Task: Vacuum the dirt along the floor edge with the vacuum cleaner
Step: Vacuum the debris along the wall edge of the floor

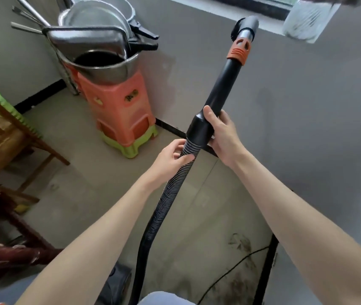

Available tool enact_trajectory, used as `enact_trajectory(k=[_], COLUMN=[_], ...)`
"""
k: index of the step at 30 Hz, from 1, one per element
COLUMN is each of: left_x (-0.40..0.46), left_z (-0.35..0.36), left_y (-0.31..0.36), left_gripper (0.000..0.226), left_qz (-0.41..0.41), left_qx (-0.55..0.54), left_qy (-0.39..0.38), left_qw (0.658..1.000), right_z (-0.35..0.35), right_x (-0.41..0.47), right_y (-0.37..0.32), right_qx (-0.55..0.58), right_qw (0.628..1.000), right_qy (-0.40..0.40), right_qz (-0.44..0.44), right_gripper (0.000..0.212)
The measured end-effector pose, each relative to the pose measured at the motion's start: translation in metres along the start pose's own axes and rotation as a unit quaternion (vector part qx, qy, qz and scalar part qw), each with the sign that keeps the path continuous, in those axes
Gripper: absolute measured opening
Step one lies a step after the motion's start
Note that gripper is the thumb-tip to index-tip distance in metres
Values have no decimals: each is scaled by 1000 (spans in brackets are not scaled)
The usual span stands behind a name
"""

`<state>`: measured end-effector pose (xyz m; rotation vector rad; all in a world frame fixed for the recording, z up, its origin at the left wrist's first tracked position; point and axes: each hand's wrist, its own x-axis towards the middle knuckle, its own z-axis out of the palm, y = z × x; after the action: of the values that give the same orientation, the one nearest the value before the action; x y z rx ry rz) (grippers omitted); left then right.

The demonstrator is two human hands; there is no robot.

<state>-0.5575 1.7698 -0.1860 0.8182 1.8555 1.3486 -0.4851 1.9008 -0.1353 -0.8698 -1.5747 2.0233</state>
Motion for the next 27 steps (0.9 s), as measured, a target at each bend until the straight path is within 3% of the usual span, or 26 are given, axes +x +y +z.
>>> enact_trajectory(k=[8, 11, 15, 18, 27], left_x=[7, 15, 34, 52, 81], left_z=[43, 62, 109, 148, 200], left_y=[-5, 3, 39, 70, 95], left_gripper=[31, 28, 40, 40, 35], left_qz=[-27, -24, -13, -3, -34], left_qx=[91, 97, 17, -10, 57], left_qy=[-181, -173, -177, -215, -270], left_qw=[979, 980, 984, 977, 961], right_z=[-64, -91, -126, -154, -196], right_x=[-50, -72, -90, -93, -87], right_y=[37, 54, 61, 62, 74], right_qx=[-21, -43, -76, -104, -122], right_qw=[994, 990, 986, 984, 984], right_qy=[108, 134, 148, 140, 115], right_qz=[12, 23, 26, 43, 64], right_gripper=[7, 7, 16, 28, 31])
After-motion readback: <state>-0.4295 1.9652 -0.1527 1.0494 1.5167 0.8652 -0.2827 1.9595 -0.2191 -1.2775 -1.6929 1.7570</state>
